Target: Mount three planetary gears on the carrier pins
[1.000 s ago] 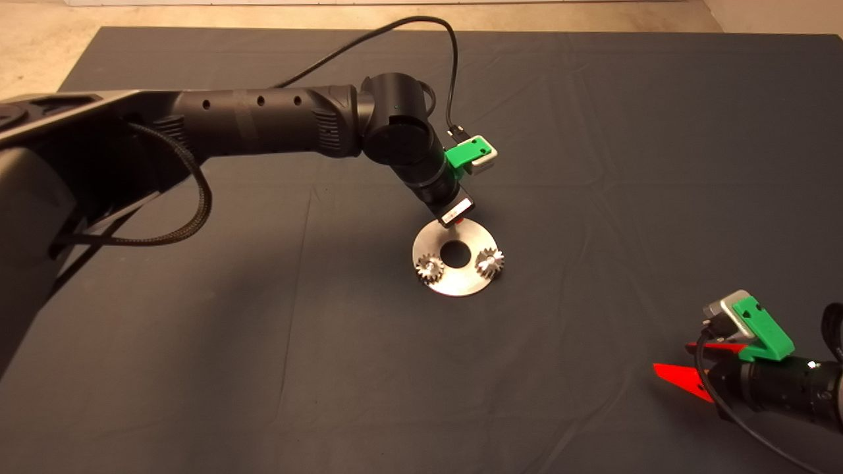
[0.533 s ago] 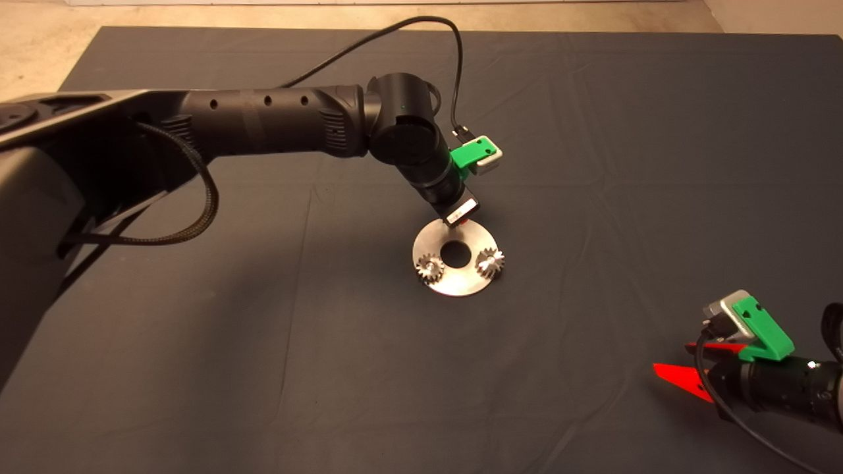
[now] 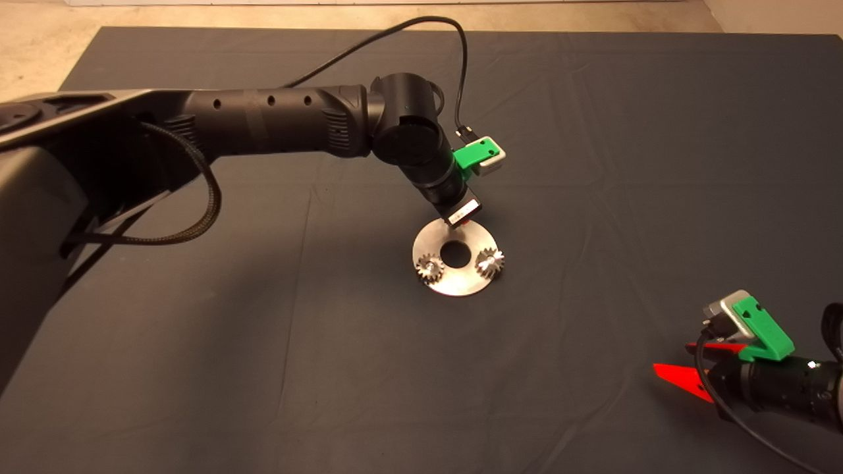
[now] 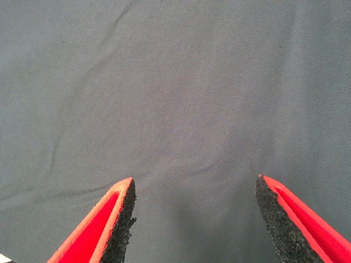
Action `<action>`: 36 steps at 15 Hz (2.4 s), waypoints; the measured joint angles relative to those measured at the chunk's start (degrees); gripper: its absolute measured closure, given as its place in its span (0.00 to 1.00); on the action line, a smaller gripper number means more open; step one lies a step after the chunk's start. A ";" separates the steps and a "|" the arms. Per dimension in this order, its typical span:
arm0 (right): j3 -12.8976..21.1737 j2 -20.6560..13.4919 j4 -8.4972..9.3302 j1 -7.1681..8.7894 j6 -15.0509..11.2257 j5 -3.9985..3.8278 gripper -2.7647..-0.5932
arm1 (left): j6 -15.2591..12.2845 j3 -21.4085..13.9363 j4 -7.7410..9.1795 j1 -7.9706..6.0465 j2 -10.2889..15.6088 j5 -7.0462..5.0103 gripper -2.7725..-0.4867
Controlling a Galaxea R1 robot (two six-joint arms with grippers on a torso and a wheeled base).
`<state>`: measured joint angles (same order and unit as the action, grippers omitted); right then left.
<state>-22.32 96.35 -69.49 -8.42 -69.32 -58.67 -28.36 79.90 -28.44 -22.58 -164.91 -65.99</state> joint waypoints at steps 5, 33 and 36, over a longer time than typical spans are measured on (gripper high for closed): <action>0.00 0.00 0.00 0.00 0.00 0.01 0.53 | 0.68 0.00 0.00 0.00 0.13 0.00 0.94; 0.00 -0.02 0.00 0.02 0.00 0.24 0.53 | 4.66 0.00 0.02 0.01 -0.20 -0.02 0.94; 0.00 -0.01 0.00 0.02 0.00 0.24 0.53 | 4.88 0.00 0.02 0.01 -0.20 -0.02 0.94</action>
<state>-22.32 96.34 -69.49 -8.40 -69.32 -58.43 -23.48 79.90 -28.42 -22.56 -165.11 -66.01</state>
